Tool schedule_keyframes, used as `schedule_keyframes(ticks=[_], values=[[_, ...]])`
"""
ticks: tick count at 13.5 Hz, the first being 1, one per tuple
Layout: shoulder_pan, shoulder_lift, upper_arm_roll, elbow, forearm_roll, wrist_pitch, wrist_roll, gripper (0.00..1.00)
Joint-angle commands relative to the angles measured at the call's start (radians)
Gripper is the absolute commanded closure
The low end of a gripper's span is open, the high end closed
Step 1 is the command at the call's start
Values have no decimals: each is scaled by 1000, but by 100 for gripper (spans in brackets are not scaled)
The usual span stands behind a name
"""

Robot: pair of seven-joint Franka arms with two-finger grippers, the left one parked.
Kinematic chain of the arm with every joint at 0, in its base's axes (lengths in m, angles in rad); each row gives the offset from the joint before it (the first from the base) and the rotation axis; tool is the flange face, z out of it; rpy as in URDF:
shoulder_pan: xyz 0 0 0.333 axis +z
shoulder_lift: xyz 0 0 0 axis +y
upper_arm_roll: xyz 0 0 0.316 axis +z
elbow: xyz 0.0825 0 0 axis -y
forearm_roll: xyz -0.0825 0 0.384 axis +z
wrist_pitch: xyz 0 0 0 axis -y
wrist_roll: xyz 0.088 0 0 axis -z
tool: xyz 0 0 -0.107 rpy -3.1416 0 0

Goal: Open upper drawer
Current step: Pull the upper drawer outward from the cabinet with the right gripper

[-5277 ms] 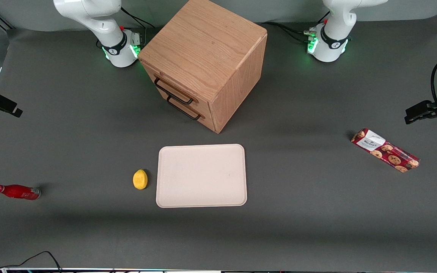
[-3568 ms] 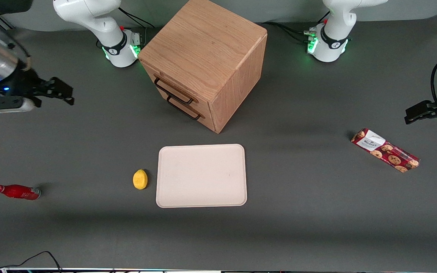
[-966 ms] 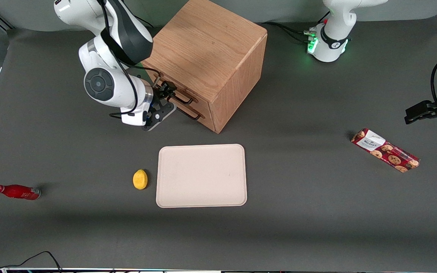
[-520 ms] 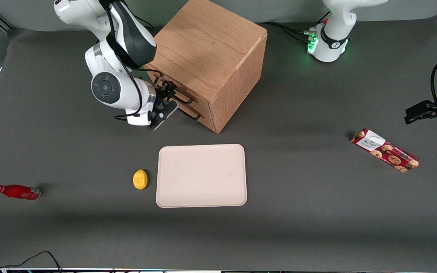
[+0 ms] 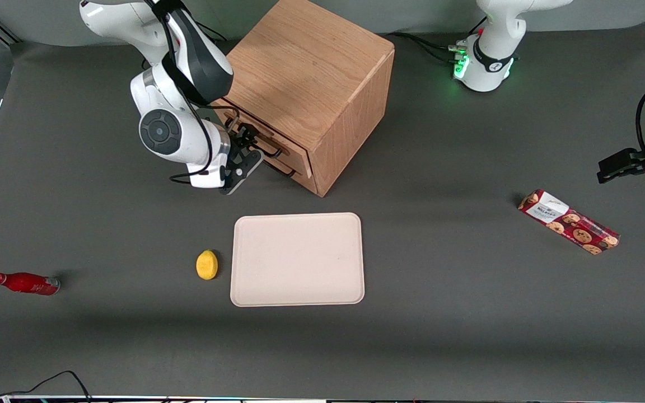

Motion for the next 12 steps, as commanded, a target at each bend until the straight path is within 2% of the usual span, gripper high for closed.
schedule_keyframes(ticks=[1,12], values=[[-7,10,-2,-2,-22,23,-53,0],[-14,80,-128,102,-25,17,-198,0]])
